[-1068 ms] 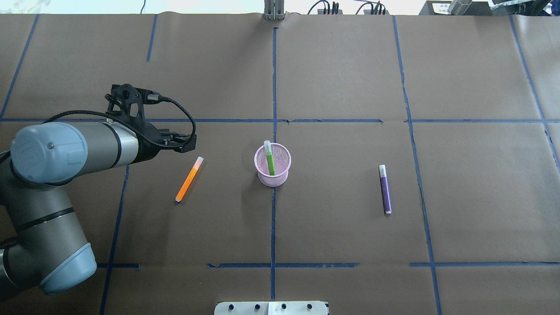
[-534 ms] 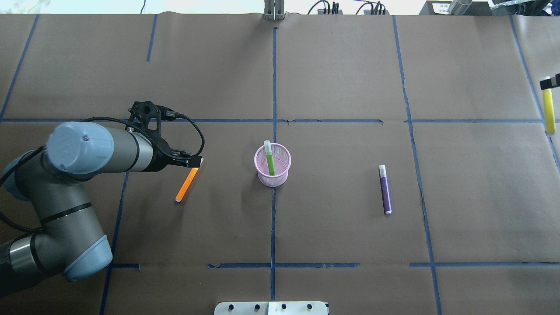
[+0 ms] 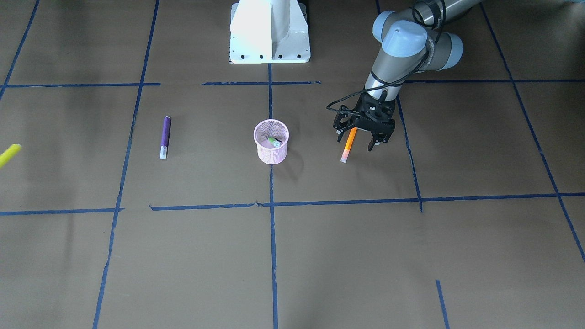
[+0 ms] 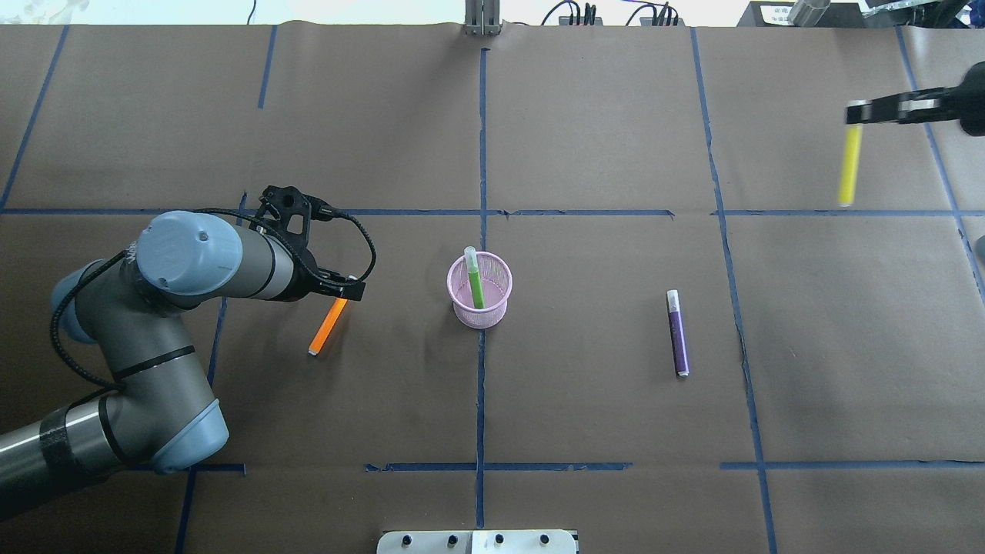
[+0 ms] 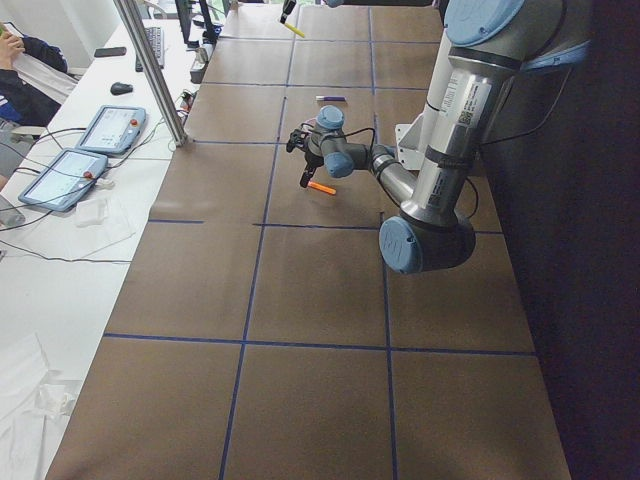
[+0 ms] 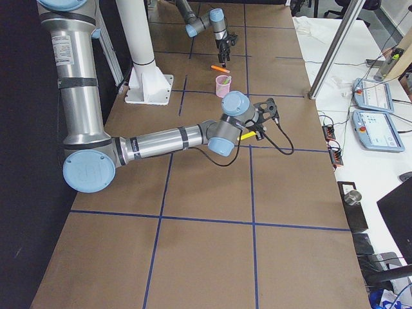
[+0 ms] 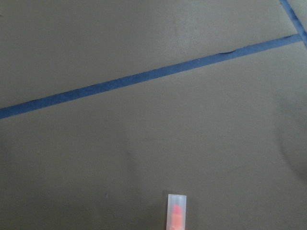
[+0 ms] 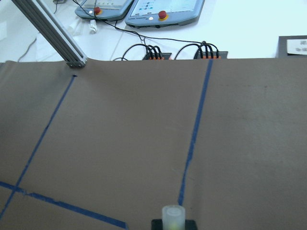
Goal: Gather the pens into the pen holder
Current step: 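Grasp the orange highlighter with the left gripper while the right gripper lifts the yellow highlighter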
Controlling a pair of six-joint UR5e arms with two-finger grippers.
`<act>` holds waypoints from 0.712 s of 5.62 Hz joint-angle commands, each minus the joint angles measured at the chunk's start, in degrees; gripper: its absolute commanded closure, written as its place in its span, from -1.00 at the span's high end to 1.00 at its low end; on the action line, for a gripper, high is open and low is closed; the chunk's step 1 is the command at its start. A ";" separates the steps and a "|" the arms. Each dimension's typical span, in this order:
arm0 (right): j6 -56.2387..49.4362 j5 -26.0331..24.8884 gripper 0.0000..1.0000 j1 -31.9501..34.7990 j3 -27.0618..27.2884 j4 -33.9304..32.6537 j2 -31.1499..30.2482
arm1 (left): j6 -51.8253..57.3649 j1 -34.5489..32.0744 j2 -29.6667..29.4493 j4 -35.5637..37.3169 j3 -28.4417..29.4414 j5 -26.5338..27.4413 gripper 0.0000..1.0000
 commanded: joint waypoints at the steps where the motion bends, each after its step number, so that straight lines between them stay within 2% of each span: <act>1: 8.24 -19.85 -1.00 -15.04 7.22 0.38 1.46 | 0.29 0.12 -0.56 -0.18 1.78 -0.03 0.83; 2: 9.32 -28.84 -1.00 -21.22 7.69 -0.06 5.91 | 0.29 0.12 -0.56 -0.18 1.78 -0.03 0.83; 4: 9.33 -41.35 -1.00 -30.81 8.48 -3.02 10.86 | 1.07 0.12 -0.65 -0.18 1.78 -0.12 0.83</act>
